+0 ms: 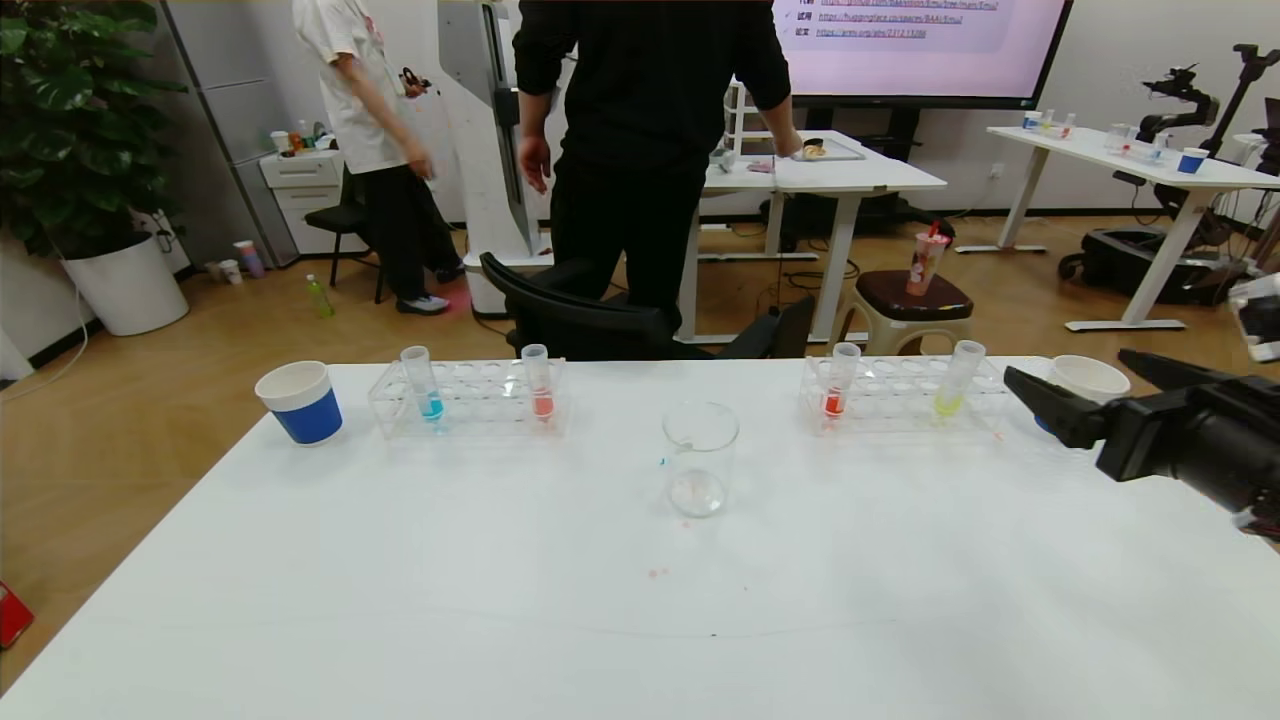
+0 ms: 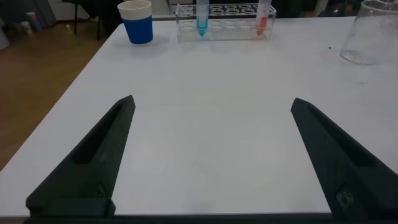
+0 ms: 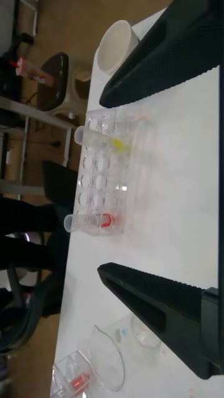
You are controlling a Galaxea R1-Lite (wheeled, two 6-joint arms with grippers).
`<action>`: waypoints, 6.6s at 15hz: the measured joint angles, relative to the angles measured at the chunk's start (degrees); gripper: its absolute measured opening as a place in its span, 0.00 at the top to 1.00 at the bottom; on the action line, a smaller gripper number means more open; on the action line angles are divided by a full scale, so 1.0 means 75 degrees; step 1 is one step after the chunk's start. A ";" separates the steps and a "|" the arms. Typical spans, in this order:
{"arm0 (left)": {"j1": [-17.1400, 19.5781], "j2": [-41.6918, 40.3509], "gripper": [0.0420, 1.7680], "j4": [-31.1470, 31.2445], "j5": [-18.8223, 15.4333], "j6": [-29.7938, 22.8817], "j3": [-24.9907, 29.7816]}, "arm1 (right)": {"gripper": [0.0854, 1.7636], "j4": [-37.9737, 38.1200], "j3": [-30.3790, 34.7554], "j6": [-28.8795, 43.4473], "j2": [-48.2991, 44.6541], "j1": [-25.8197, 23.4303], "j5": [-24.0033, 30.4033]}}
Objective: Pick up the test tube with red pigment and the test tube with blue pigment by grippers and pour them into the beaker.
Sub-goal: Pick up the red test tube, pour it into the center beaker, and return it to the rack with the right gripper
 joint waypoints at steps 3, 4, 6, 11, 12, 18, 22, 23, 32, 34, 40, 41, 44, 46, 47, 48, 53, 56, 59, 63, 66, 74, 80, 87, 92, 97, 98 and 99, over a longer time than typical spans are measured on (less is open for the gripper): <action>0.0000 0.0000 0.01 -0.0002 -0.0003 0.0000 0.0000 | 0.02 -0.1577 -0.0070 0.0003 0.1632 0.0247 -0.0070; 0.0000 0.0000 0.01 -0.0002 0.0000 0.0000 0.0000 | 0.02 -0.2194 -0.0088 0.0003 0.2232 0.0343 -0.0114; 0.0000 0.0000 0.01 0.0000 0.0000 0.0000 0.0000 | 0.02 -0.3165 -0.0158 -0.0002 0.3345 0.0559 -0.0367; 0.0000 0.0000 0.01 -0.0002 -0.0005 0.0000 0.0000 | 0.02 -0.4977 -0.1125 -0.0015 0.5877 0.0977 -0.0775; 0.0000 0.0000 0.01 0.0003 -0.0005 -0.0007 0.0000 | 0.02 -0.5068 -0.1487 -0.0015 0.6207 0.1019 -0.0775; 0.0000 0.0000 0.01 0.0000 -0.0005 0.0000 0.0000 | 0.02 -0.4819 -0.3457 -0.0037 0.7236 0.1014 -0.0738; 0.0000 0.0000 0.01 0.0000 0.0000 0.0000 0.0000 | 0.02 -0.4359 -0.4197 -0.0046 0.7539 0.0920 -0.0727; 0.0000 0.0000 0.01 0.0000 -0.0003 -0.0003 0.0000 | 0.02 -0.4327 -0.4252 -0.0049 0.7568 0.0900 -0.0717; 0.0000 0.0000 0.01 0.0000 -0.0005 0.0000 0.0000 | 0.87 -0.4345 -0.4252 -0.0044 0.7579 0.0821 -0.0587; 0.0000 0.0000 0.01 -0.0002 -0.0003 0.0000 0.0000 | 0.73 -0.4333 -0.4234 -0.0041 0.7545 0.0839 -0.0522; 0.0000 0.0000 0.01 0.0000 -0.0008 0.0000 0.0000 | 0.76 -0.4086 -0.4278 -0.0055 0.7277 0.0863 -0.0528; 0.0000 0.0000 0.01 -0.0002 -0.0008 -0.0003 0.0000 | 0.76 -0.3855 -0.4337 -0.0060 0.7153 0.0857 -0.0520; 0.0000 0.0000 0.01 -0.0002 -0.0008 0.0000 0.0000 | 0.76 -0.2870 -0.4675 -0.0085 0.6650 0.0930 -0.0507; 0.0000 0.0000 0.01 -0.0002 -0.0003 0.0002 0.0000 | 0.76 -0.1955 -0.4853 -0.0099 0.6253 0.1034 -0.0167; 0.0000 0.0000 0.01 0.0000 -0.0003 0.0000 0.0000 | 0.76 -0.1621 -0.4935 -0.0086 0.6043 0.1081 0.0283; 0.0000 0.0000 0.01 0.0000 -0.0005 0.0000 0.0000 | 0.76 -0.1404 -0.5031 -0.0078 0.5903 0.1113 0.0554; 0.0000 0.0000 0.01 0.0000 -0.0005 0.0000 0.0000 | 0.76 -0.0842 -0.5817 -0.0452 0.5647 0.1128 0.0788; 0.0007 0.0000 0.01 0.0000 -0.0003 0.0000 0.0000 | 0.76 -0.0865 -0.5855 -0.0509 0.5621 0.1349 0.0983; 0.0000 0.0000 0.01 0.0000 -0.0003 0.0000 0.0000 | 0.76 -0.0985 -0.5788 -0.0567 0.5650 0.1521 0.1734; 0.0000 0.0000 0.01 -0.0002 -0.0005 -0.0003 0.0000 | 0.76 -0.1794 -0.5669 -0.1369 0.5900 0.1510 0.2955; 0.0000 0.0000 0.01 -0.0002 -0.0003 0.0000 0.0000 | 0.76 -0.2768 -0.6082 -0.2209 0.6557 0.1404 0.3815; 0.0000 0.0000 0.01 -0.0002 -0.0003 0.0000 0.0000 | 0.76 -0.4142 -0.7248 -0.3922 0.7906 0.1469 0.5166; 0.0000 0.0000 0.01 0.0000 -0.0003 0.0000 0.0000 | 0.76 -0.4543 -0.7670 -0.5013 0.8262 0.1451 0.6669; 0.0000 0.0000 0.01 -0.0002 -0.0003 -0.0003 0.0000 | 0.76 -0.4797 -0.7706 -0.6407 0.8530 0.1302 0.8077; 0.0000 0.0000 0.01 0.0000 -0.0003 0.0002 0.0000 | 0.76 -0.4762 -0.8166 -0.6568 0.8748 0.1276 0.8125; 0.0000 0.0000 0.01 -0.0002 -0.0008 0.0000 0.0000 | 0.76 -0.4704 -0.9114 -0.6760 0.9097 0.1217 0.8676; 0.0000 0.0000 0.01 0.0000 -0.0005 0.0000 0.0000 | 0.76 -0.4704 -0.9221 -0.6866 0.9171 0.1209 0.8698; 0.0000 0.0000 0.01 -0.0002 -0.0003 0.0000 0.0000 | 0.76 -0.4701 -0.9301 -0.6962 0.9232 0.1187 0.8797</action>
